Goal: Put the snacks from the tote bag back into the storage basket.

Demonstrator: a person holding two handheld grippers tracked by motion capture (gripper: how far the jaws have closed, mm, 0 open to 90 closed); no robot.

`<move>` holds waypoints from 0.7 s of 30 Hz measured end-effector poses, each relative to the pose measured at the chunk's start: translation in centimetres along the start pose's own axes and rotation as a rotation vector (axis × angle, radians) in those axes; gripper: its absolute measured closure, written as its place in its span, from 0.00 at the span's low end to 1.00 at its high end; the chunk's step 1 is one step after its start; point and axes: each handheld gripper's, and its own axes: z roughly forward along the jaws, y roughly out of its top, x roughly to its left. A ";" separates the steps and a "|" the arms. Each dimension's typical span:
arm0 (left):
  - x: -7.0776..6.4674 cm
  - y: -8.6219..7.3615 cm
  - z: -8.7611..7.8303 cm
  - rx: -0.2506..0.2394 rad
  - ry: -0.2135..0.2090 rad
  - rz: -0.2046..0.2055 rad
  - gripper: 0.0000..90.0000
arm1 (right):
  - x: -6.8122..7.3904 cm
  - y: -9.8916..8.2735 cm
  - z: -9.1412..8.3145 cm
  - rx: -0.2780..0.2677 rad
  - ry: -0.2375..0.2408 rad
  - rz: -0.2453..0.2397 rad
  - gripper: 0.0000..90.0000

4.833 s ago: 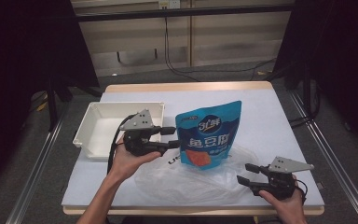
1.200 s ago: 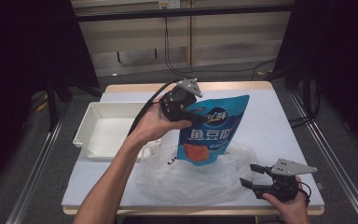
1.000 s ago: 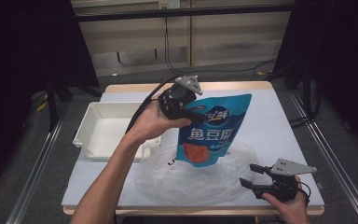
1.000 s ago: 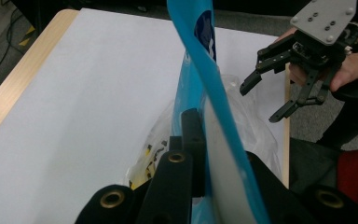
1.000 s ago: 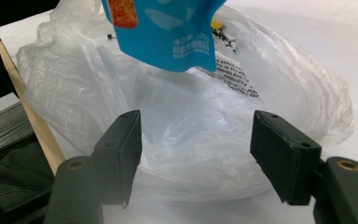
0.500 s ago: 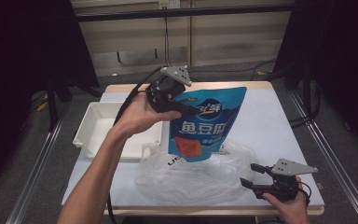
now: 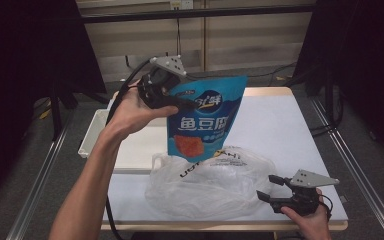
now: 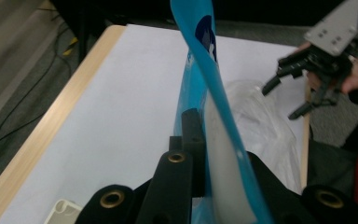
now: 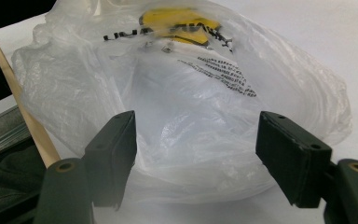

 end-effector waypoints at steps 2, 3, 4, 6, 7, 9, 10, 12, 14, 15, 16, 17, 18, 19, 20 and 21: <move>0.2 0.0 -0.1 -0.007 0.011 -0.014 1.00 | 0.1 0.0 0.0 0.001 -0.003 -0.005 0.32; 0.4 0.0 -0.2 -0.017 0.011 -0.016 1.00 | 0.1 0.1 0.0 -0.002 0.000 -0.007 0.32; 0.6 0.0 -0.4 -0.017 0.016 -0.021 1.00 | 0.1 0.1 -0.1 -0.003 0.002 -0.009 0.32; 1.1 -0.1 -0.8 -0.027 0.026 -0.035 1.00 | 0.2 0.1 -0.1 -0.001 -0.002 -0.005 0.32; 1.3 -0.1 -1.0 -0.022 0.023 -0.035 1.00 | 0.1 0.0 -0.2 -0.003 -0.003 -0.006 0.32; 1.6 -0.2 -1.4 -0.021 0.041 -0.044 1.00 | 0.1 0.0 -0.2 -0.007 0.000 -0.004 0.32; 1.8 -0.2 -1.6 -0.017 0.038 -0.043 1.00 | 0.0 0.0 -0.2 -0.007 0.001 -0.002 0.31; 2.2 -0.4 -1.7 -0.017 0.050 -0.056 1.00 | -0.1 0.0 -0.1 -0.004 0.004 0.005 0.31; 2.5 -0.5 -1.8 -0.011 0.059 -0.056 1.00 | -0.2 0.0 -0.1 -0.004 0.002 0.006 0.31; 2.7 -0.6 -1.9 -0.017 0.054 -0.066 1.00 | -0.1 0.0 -0.1 -0.004 0.002 0.007 0.31; 2.8 -0.7 -2.0 -0.011 0.056 -0.058 1.00 | -0.1 0.0 -0.1 -0.003 -0.002 0.007 0.31; 2.9 -0.7 -2.2 -0.014 0.060 -0.069 1.00 | -0.1 0.0 -0.2 -0.006 -0.003 0.004 0.30; 3.0 -0.9 -2.4 -0.017 0.048 -0.062 1.00 | -0.1 0.0 -0.2 -0.006 -0.003 0.003 0.30; 3.0 -0.9 -2.7 -0.011 0.057 -0.053 1.00 | 0.0 0.0 -0.2 -0.003 -0.003 0.006 0.30; 3.1 -1.0 -2.9 -0.017 0.055 -0.063 1.00 | 0.0 0.0 -0.1 -0.003 -0.003 0.006 0.30; 3.2 -1.1 -3.2 -0.008 0.058 -0.058 1.00 | 0.0 -0.1 -0.1 -0.002 -0.003 0.005 0.30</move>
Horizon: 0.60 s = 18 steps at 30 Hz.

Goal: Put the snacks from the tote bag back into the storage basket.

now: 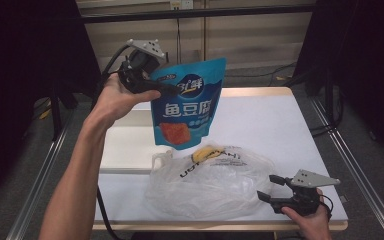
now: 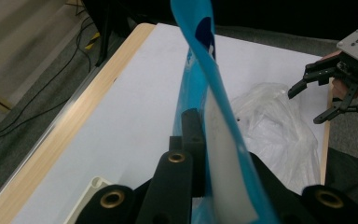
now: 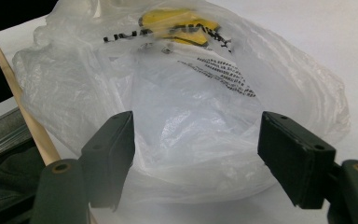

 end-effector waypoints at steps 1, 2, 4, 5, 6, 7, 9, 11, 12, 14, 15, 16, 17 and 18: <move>0.1 -0.1 -0.3 -0.004 0.007 -0.012 1.00 | 0.0 0.0 0.0 0.000 0.000 0.001 0.30; 0.3 -0.2 -0.5 0.000 0.005 -0.009 1.00 | 0.0 0.0 0.0 0.000 0.002 0.001 0.30; 0.4 -0.5 -1.1 -0.017 0.008 -0.021 1.00 | 0.1 0.0 0.0 0.001 0.002 -0.003 0.30; 0.5 -0.7 -1.4 -0.025 0.004 -0.025 1.00 | 0.1 0.0 0.0 0.001 0.001 -0.003 0.30; 0.7 -0.9 -1.6 -0.036 0.003 -0.033 1.00 | 0.1 0.0 0.0 0.000 0.000 -0.003 0.30; 0.8 -1.1 -1.8 -0.039 0.019 -0.038 1.00 | 0.1 0.0 -0.1 -0.003 0.000 -0.003 0.30; 1.3 -1.4 -2.1 -0.030 0.025 -0.051 1.00 | 0.1 0.1 -0.1 -0.007 -0.002 -0.002 0.30; 1.5 -1.5 -2.4 -0.029 0.031 -0.060 1.00 | 0.0 0.1 -0.1 -0.012 0.004 0.009 0.30; 1.6 -1.6 -2.6 -0.018 0.040 -0.061 1.00 | 0.0 0.1 0.0 -0.010 0.005 0.009 0.30; 1.8 -1.8 -2.8 -0.017 0.052 -0.067 1.00 | 0.1 0.1 0.1 -0.008 0.014 0.015 0.30; 2.0 -2.0 -3.0 -0.013 0.043 -0.060 1.00 | 0.2 0.1 0.2 -0.006 0.019 0.023 0.30; 2.2 -2.2 -3.1 -0.015 0.053 -0.064 1.00 | 0.3 0.2 0.3 -0.006 0.024 0.014 0.30; 2.5 -2.4 -3.4 -0.024 0.056 -0.077 1.00 | 0.3 0.2 0.3 -0.006 0.027 0.009 0.29; 2.7 -2.7 -3.7 -0.029 0.058 -0.085 1.00 | 0.4 0.2 0.2 -0.009 0.029 0.010 0.29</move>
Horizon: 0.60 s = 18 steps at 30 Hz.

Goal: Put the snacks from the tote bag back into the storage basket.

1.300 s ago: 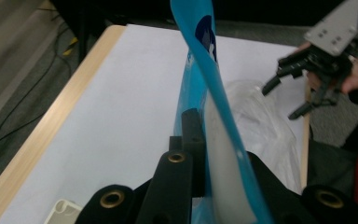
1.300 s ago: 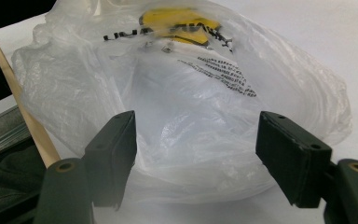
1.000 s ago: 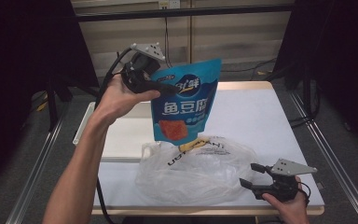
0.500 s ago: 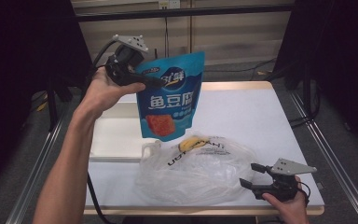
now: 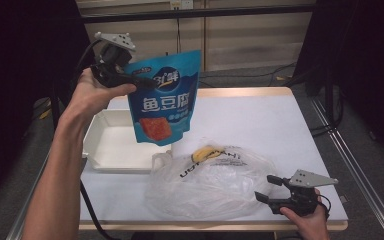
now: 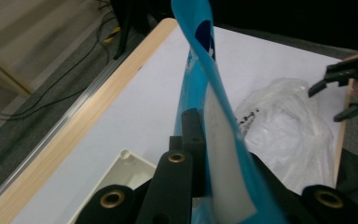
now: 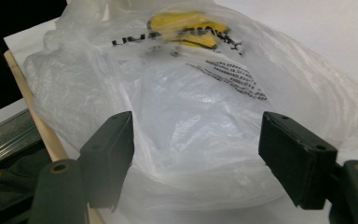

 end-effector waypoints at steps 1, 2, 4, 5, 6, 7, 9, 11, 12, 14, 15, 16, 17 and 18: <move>0.3 -0.2 -0.3 -0.001 0.016 -0.004 1.00 | 0.1 0.0 0.0 -0.003 -0.001 0.000 0.29; 0.6 -0.4 -0.6 -0.002 0.004 -0.010 1.00 | 0.1 0.0 -0.1 0.000 0.000 0.000 0.29; 1.1 -0.8 -1.0 0.008 0.011 -0.023 1.00 | 0.0 -0.1 -0.1 -0.003 -0.001 0.004 0.29; 1.4 -0.9 -1.2 0.012 0.033 -0.023 1.00 | -0.1 -0.2 -0.1 -0.001 -0.002 0.004 0.29; 1.8 -1.0 -1.4 0.012 0.048 -0.035 1.00 | -0.1 -0.2 -0.1 0.003 -0.003 0.009 0.29; 2.1 -1.1 -1.5 0.017 0.040 -0.036 1.00 | -0.2 -0.2 -0.1 0.001 -0.006 0.009 0.29; 2.8 -1.6 -1.8 0.005 0.042 -0.048 1.00 | -0.2 -0.2 0.0 0.004 -0.008 0.003 0.29; 3.4 -2.0 -2.0 -0.009 0.064 -0.070 1.00 | 0.0 -0.2 0.0 0.007 -0.002 0.005 0.29; 3.8 -2.1 -2.2 -0.011 0.058 -0.076 1.00 | 0.0 -0.2 0.0 0.008 -0.003 -0.001 0.29; 4.3 -2.2 -2.4 -0.006 0.077 -0.084 1.00 | -0.1 -0.2 0.2 0.010 0.001 0.003 0.29; 4.6 -2.3 -2.5 0.002 0.080 -0.089 1.00 | -0.1 -0.2 0.2 0.013 0.001 0.007 0.29; 4.8 -2.3 -2.5 0.005 0.092 -0.091 1.00 | -0.1 -0.2 0.2 0.014 -0.001 0.008 0.29; 4.9 -2.3 -2.5 0.011 0.098 -0.089 1.00 | -0.1 -0.2 0.2 0.014 -0.001 0.008 0.29; 5.0 -2.3 -2.4 0.013 0.097 -0.083 1.00 | -0.1 -0.2 0.2 0.013 0.001 0.009 0.29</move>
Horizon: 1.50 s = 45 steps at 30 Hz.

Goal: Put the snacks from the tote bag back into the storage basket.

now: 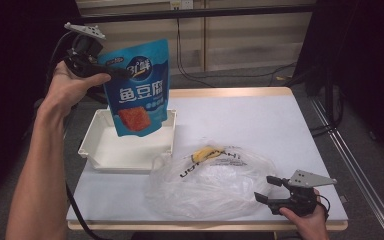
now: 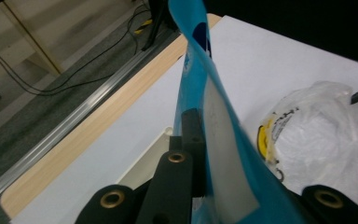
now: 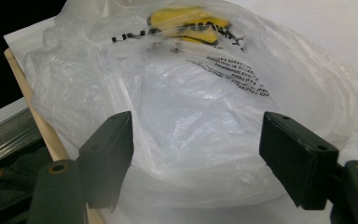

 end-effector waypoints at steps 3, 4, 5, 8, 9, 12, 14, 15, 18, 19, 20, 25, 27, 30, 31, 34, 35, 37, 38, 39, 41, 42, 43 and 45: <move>0.5 -0.1 0.2 -0.010 0.001 0.005 1.00 | 0.0 0.0 0.1 0.002 0.001 -0.003 0.29; 0.6 -0.1 0.2 -0.016 0.008 -0.004 1.00 | 0.0 0.0 0.1 0.002 0.001 -0.003 0.29; 0.9 -0.2 0.3 -0.014 -0.002 0.000 1.00 | 0.0 0.0 0.0 0.002 -0.001 -0.005 0.29; 1.4 -0.4 0.9 -0.023 -0.017 0.000 1.00 | 0.0 0.0 -0.1 -0.001 -0.002 -0.001 0.29; 1.5 -0.5 1.2 -0.022 -0.018 -0.008 1.00 | -0.1 -0.1 0.0 -0.001 -0.003 -0.002 0.29; 1.7 -0.9 2.3 -0.018 -0.027 -0.007 1.00 | -0.2 -0.1 0.1 0.002 0.002 0.001 0.29; 2.0 -1.2 2.8 -0.017 -0.035 -0.013 1.00 | -0.1 0.0 0.1 0.001 0.003 0.000 0.29; 2.1 -1.4 3.0 -0.017 -0.040 -0.014 1.00 | -0.1 0.0 0.1 0.004 0.000 -0.004 0.29; 2.6 -1.7 3.0 -0.031 -0.045 -0.035 1.00 | -0.1 -0.1 0.1 0.003 0.000 -0.004 0.29; 2.7 -1.8 3.0 -0.029 -0.040 -0.034 1.00 | -0.1 -0.1 0.1 0.002 0.002 0.000 0.29; 2.7 -1.9 3.0 -0.026 -0.040 -0.031 1.00 | -0.2 -0.1 0.0 0.000 -0.001 -0.004 0.29; 3.0 -2.4 3.6 -0.030 -0.024 -0.035 1.00 | -0.2 -0.1 -0.1 -0.005 -0.007 -0.004 0.29; 3.0 -2.7 4.0 -0.037 -0.024 -0.042 1.00 | -0.2 -0.1 0.0 -0.004 -0.006 -0.005 0.29; 3.0 -3.0 4.8 -0.024 -0.043 -0.036 1.00 | -0.2 -0.1 0.0 -0.003 -0.006 -0.005 0.29; 3.0 -3.1 5.1 -0.023 -0.047 -0.042 1.00 | -0.2 -0.1 0.1 0.001 -0.006 -0.003 0.28; 3.0 -3.3 5.9 -0.015 -0.061 -0.038 1.00 | -0.1 -0.1 0.1 0.003 -0.004 -0.003 0.28; 3.0 -3.4 6.1 -0.016 -0.065 -0.038 1.00 | -0.2 -0.1 0.1 0.001 -0.004 -0.007 0.28; 3.0 -3.6 6.5 -0.033 -0.071 -0.045 1.00 | -0.1 -0.1 0.0 0.003 -0.012 -0.008 0.28; 3.0 -3.6 6.5 -0.034 -0.070 -0.044 1.00 | 0.0 -0.1 0.0 0.003 -0.008 -0.010 0.28; 3.1 -3.7 6.6 -0.035 -0.069 -0.046 1.00 | 0.0 -0.1 0.0 0.002 -0.008 -0.011 0.28; 3.2 -3.7 6.9 -0.027 -0.056 -0.048 1.00 | 0.1 -0.1 0.0 0.002 -0.006 -0.013 0.28; 3.3 -3.7 7.0 -0.028 -0.051 -0.052 1.00 | 0.1 -0.1 0.0 0.003 -0.008 -0.015 0.28; 3.3 -3.8 7.2 -0.025 -0.055 -0.049 1.00 | 0.1 -0.1 0.0 0.003 -0.002 -0.017 0.28; 3.4 -3.9 7.6 -0.021 -0.044 -0.053 1.00 | 0.1 -0.1 0.0 0.002 -0.001 -0.017 0.28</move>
